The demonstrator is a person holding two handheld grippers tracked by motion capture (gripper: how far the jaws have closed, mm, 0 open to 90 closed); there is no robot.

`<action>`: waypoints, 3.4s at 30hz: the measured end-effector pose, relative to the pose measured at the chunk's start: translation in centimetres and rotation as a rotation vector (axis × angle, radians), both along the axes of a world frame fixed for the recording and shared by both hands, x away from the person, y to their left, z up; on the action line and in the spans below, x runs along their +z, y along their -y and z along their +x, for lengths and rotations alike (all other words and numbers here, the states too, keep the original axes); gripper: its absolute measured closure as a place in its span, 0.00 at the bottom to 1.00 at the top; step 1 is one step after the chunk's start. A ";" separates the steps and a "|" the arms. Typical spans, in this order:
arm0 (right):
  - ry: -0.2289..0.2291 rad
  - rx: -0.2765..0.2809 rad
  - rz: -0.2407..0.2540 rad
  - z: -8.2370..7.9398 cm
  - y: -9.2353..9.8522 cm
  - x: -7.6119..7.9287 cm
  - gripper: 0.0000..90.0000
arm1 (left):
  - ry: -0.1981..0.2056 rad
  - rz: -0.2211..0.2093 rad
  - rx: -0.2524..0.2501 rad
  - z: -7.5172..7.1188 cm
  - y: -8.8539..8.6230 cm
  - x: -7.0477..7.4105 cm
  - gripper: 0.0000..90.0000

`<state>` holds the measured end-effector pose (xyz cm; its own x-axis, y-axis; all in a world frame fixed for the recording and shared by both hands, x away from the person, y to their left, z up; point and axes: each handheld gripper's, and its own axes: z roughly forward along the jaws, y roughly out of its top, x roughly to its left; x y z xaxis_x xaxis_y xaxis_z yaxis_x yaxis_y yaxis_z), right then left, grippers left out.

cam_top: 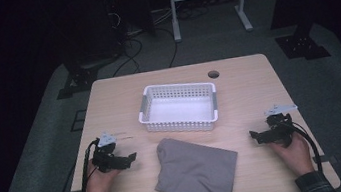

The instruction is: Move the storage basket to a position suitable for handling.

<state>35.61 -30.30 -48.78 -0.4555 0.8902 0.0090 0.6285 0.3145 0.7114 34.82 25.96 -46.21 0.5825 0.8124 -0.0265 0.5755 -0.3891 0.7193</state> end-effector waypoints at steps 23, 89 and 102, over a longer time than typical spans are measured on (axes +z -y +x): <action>-0.003 -0.002 0.001 0.0 0.0 0.0 0.00 | 0.017 -0.065 -0.011 4.0 0.6 3.8 0.20; -0.002 -0.001 0.001 0.0 0.0 0.0 0.00 | -0.075 -0.120 -0.075 10.0 6.6 5.8 0.81; -0.002 -0.001 0.001 0.0 0.0 0.0 0.00 | -0.090 -0.120 -0.129 9.5 8.4 5.8 0.80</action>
